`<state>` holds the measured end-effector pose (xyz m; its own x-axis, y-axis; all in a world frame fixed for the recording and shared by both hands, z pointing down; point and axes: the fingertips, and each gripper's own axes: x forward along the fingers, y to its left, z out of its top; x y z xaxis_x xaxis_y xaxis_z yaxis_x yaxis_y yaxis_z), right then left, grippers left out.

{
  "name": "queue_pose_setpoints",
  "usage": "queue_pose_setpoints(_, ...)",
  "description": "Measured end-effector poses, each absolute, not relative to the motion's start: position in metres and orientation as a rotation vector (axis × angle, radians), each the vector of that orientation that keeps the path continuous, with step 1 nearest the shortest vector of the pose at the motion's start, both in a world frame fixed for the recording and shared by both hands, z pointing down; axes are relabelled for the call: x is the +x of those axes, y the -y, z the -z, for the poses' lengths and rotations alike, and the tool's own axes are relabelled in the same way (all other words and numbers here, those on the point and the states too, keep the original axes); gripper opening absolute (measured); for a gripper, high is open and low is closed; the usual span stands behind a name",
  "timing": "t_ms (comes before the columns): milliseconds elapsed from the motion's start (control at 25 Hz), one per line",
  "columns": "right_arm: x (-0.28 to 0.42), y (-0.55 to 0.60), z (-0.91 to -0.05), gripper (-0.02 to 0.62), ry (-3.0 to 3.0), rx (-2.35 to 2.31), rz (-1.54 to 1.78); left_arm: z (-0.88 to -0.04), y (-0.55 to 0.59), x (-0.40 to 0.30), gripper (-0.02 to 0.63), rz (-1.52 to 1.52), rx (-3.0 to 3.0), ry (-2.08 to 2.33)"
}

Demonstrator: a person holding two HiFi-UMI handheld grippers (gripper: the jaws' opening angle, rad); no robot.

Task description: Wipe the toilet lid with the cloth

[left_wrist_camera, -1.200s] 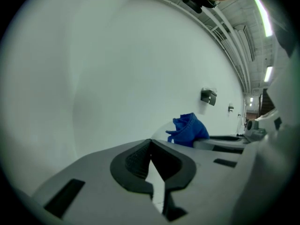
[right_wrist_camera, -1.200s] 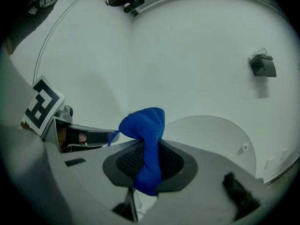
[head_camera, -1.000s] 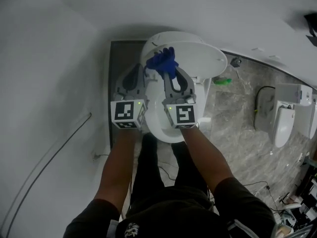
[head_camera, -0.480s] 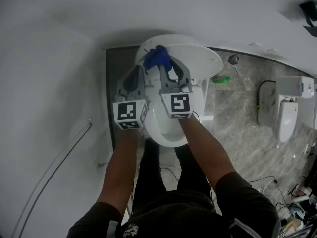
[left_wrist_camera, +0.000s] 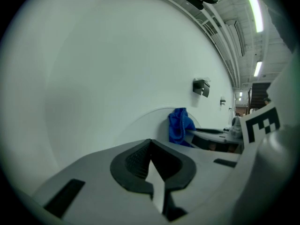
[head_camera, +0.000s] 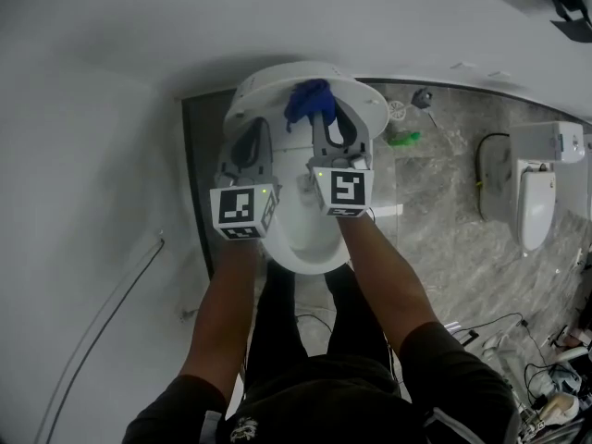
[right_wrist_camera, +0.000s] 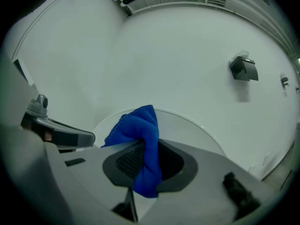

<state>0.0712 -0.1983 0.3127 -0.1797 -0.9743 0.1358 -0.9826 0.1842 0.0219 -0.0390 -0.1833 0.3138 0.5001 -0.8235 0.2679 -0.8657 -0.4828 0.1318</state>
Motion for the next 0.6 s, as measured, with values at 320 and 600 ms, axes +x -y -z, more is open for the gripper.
queue_pose_setpoints(320,0.134,0.19,-0.317,0.071,2.213,2.052,-0.112,-0.317,0.179,0.008,0.011,-0.258,2.544,1.361)
queue_pose_setpoints(600,0.137,0.181,-0.312,0.071,2.248,2.039,-0.066,-0.314,0.179,0.018,0.011,-0.241,2.552,1.371)
